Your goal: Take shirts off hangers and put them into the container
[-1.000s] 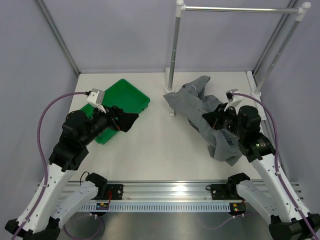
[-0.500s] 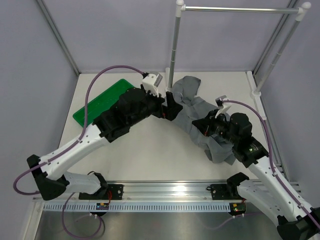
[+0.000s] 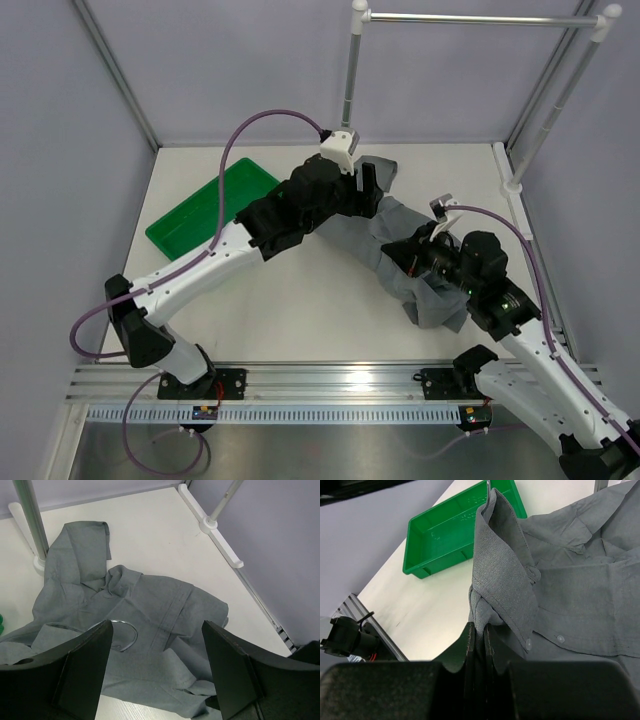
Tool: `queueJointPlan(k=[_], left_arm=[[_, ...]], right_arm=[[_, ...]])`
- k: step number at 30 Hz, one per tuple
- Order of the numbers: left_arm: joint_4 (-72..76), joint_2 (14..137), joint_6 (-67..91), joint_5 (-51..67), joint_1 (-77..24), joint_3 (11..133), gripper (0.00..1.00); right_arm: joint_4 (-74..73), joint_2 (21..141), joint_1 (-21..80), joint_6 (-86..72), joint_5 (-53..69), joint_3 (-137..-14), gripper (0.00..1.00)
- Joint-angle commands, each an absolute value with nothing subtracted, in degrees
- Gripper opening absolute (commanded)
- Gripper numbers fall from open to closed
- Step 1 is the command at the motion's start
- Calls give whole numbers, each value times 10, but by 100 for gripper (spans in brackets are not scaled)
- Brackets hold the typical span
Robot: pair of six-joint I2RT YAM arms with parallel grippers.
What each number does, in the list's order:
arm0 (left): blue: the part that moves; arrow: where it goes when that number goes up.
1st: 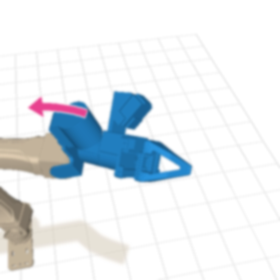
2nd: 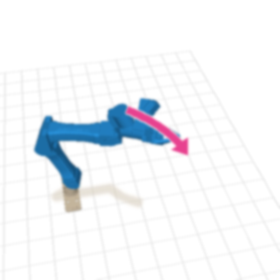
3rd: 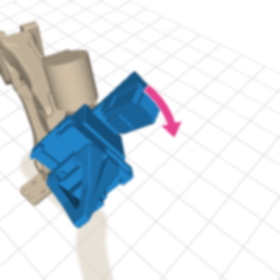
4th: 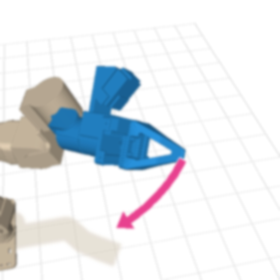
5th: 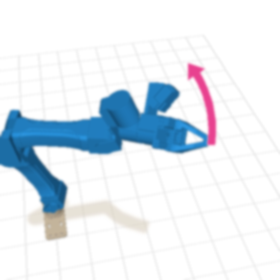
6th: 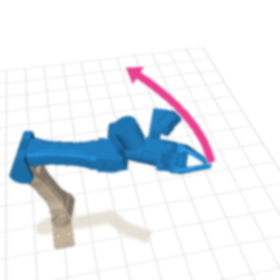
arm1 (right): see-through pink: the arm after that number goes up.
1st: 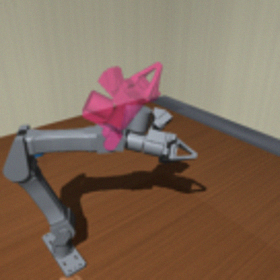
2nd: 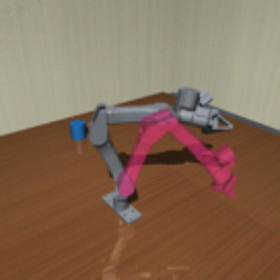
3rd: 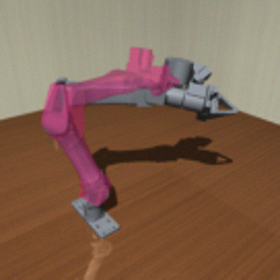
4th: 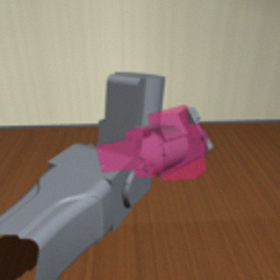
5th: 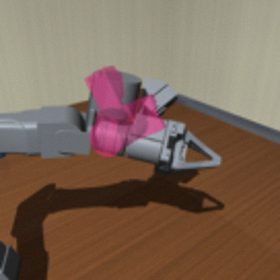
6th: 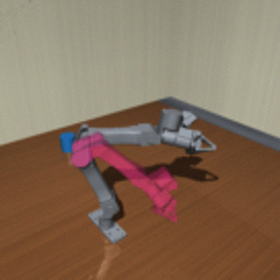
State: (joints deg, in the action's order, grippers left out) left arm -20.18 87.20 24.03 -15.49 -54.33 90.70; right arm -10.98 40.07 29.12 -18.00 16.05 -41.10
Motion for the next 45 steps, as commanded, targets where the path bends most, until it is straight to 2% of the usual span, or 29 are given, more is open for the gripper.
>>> queueJointPlan(k=[1,24,31,34,35,36,37,40,41,43,44,45], left_arm=[[-205,888,251,-191,-545,947,75],[-213,934,272,-203,-546,967,61],[-176,932,241,-207,-545,962,38],[-160,927,224,-202,-546,957,22],[-150,926,213,-200,-546,955,9],[-145,920,207,-193,-546,952,4],[-140,918,199,-188,-546,947,0],[-107,899,163,-160,-546,920,0],[-89,891,142,-150,-546,912,0],[-73,871,116,-121,-546,886,0],[-65,865,92,-111,-545,880,0],[-65,858,80,-95,-545,875,0]], right_arm=[[-74,383,301,-171,167,-435,0],[-87,381,303,-153,176,-446,0],[-87,374,303,-151,178,-438,0],[-91,370,304,-151,183,-437,0],[-93,369,304,-152,184,-438,1],[-95,367,304,-152,185,-439,1],[-100,365,303,-151,188,-439,5],[-112,360,303,-147,199,-445,14],[-118,360,303,-146,201,-448,25],[-142,366,302,-141,215,-464,35],[-153,370,303,-139,220,-480,46],[-164,373,303,-136,224,-489,50]])
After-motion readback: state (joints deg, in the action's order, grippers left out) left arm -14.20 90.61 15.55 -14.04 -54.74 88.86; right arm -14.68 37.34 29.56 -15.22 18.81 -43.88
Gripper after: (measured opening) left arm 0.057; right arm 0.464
